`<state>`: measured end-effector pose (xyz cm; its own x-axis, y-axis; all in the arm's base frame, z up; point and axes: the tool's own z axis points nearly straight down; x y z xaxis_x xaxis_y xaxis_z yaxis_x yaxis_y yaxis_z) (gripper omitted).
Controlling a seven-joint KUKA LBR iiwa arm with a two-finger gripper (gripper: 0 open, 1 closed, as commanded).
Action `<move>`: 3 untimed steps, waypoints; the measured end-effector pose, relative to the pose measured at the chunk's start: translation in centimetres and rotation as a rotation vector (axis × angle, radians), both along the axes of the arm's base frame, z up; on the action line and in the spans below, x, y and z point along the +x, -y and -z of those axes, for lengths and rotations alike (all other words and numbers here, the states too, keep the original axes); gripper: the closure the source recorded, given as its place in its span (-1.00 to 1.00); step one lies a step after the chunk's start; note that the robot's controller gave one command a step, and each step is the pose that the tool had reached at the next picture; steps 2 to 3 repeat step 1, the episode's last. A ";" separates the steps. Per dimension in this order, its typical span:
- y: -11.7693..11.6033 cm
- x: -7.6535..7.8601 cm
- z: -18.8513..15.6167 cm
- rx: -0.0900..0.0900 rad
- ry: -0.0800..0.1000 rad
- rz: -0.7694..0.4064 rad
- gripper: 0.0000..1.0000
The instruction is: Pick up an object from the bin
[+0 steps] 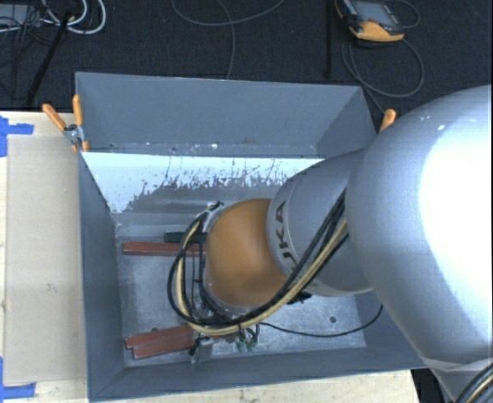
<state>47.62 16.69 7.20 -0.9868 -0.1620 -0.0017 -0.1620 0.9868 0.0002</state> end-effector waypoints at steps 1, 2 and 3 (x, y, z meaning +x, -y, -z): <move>2.1 3.1 -13.2 0.001 0.006 -0.036 1.00; 2.1 3.1 -13.2 0.001 0.006 -0.036 1.00; 2.1 3.1 -13.2 0.001 0.006 -0.036 1.00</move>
Offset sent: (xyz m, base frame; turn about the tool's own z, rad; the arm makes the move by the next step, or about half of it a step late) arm 0.0284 -0.0203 0.1284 -0.0380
